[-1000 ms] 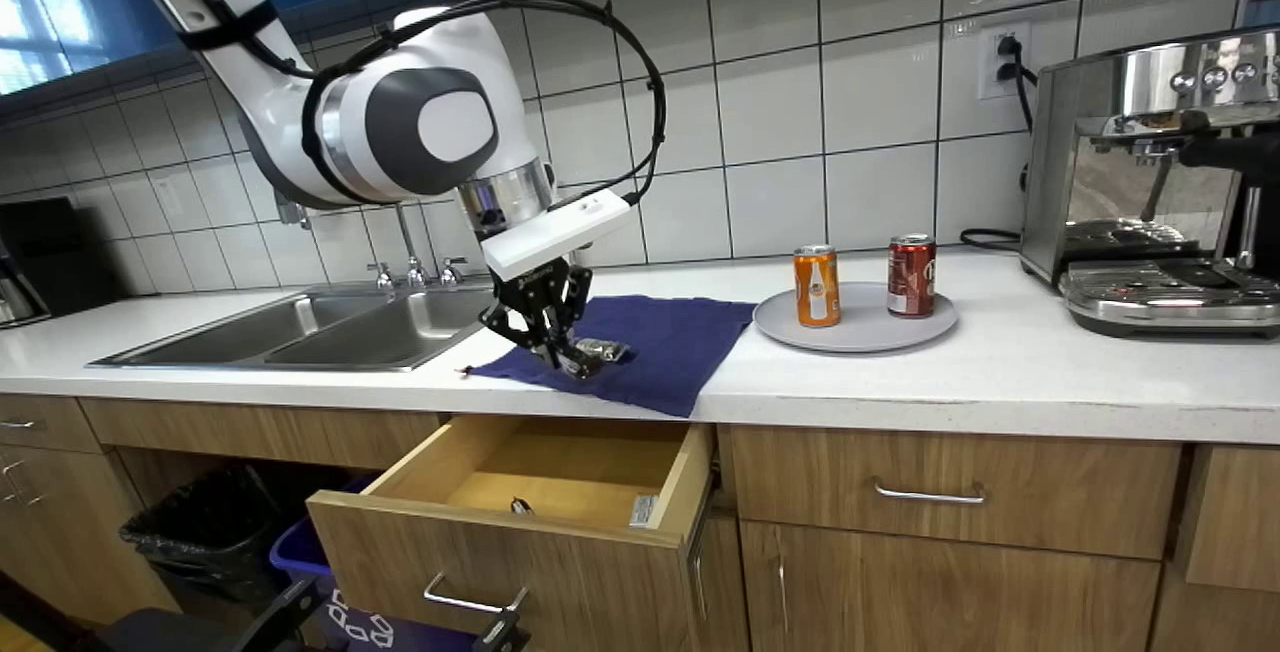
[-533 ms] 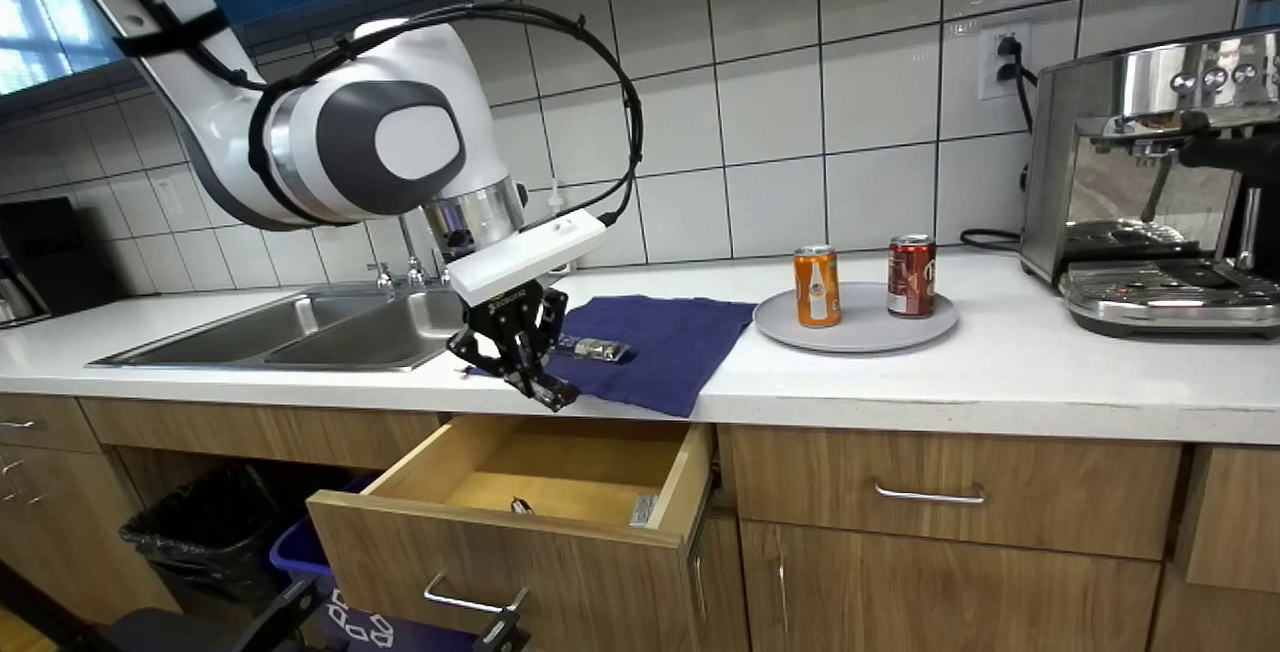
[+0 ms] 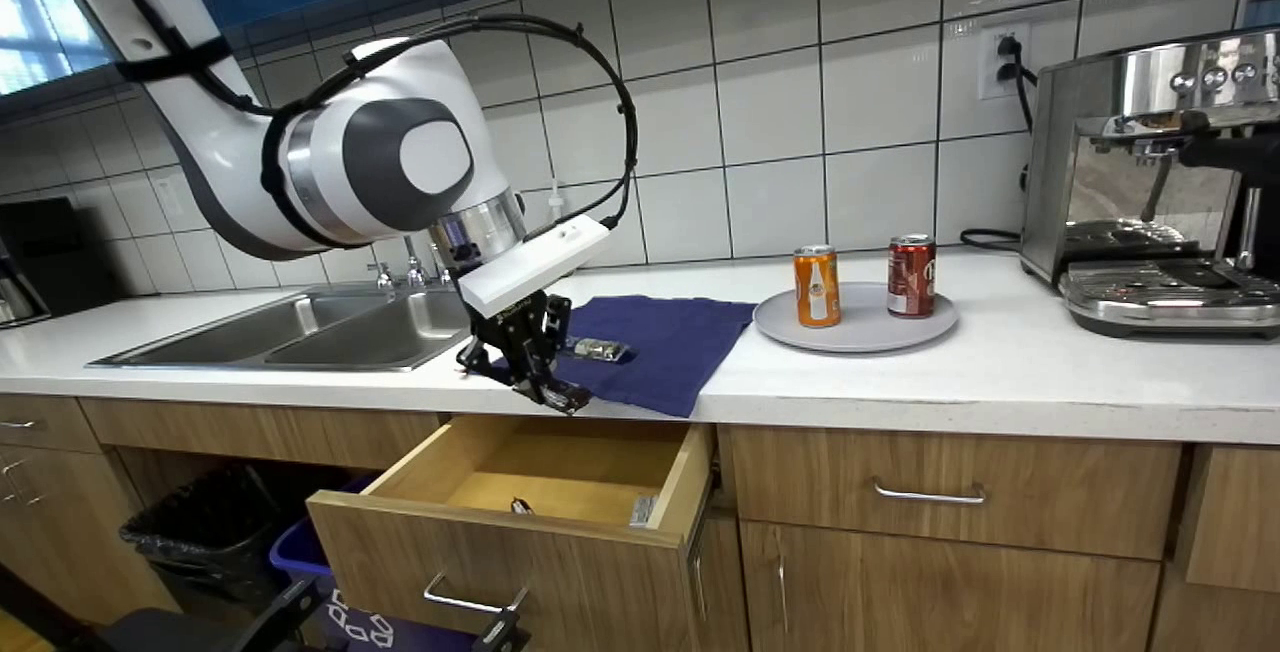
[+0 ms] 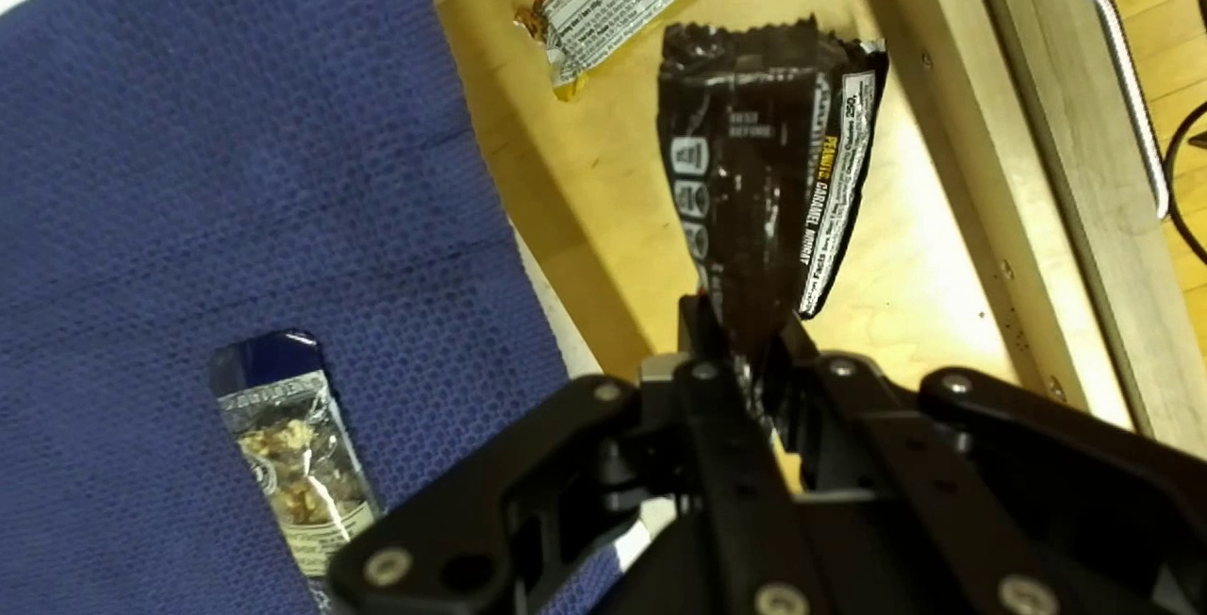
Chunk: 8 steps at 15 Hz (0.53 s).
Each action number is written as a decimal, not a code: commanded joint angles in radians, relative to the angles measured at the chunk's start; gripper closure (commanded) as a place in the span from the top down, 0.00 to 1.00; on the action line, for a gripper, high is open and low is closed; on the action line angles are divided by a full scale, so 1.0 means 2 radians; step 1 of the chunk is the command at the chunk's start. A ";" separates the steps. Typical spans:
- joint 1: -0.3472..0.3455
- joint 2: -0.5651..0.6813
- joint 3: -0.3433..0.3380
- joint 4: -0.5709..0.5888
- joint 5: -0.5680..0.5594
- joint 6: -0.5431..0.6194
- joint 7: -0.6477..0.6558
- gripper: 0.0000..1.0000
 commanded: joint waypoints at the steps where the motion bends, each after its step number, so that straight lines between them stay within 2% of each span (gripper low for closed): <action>1: 0.001 0.011 -0.010 0.000 -0.045 0.018 0.031 0.04; 8: 0.003 0.024 -0.028 0.000 -0.122 0.016 0.082 0.04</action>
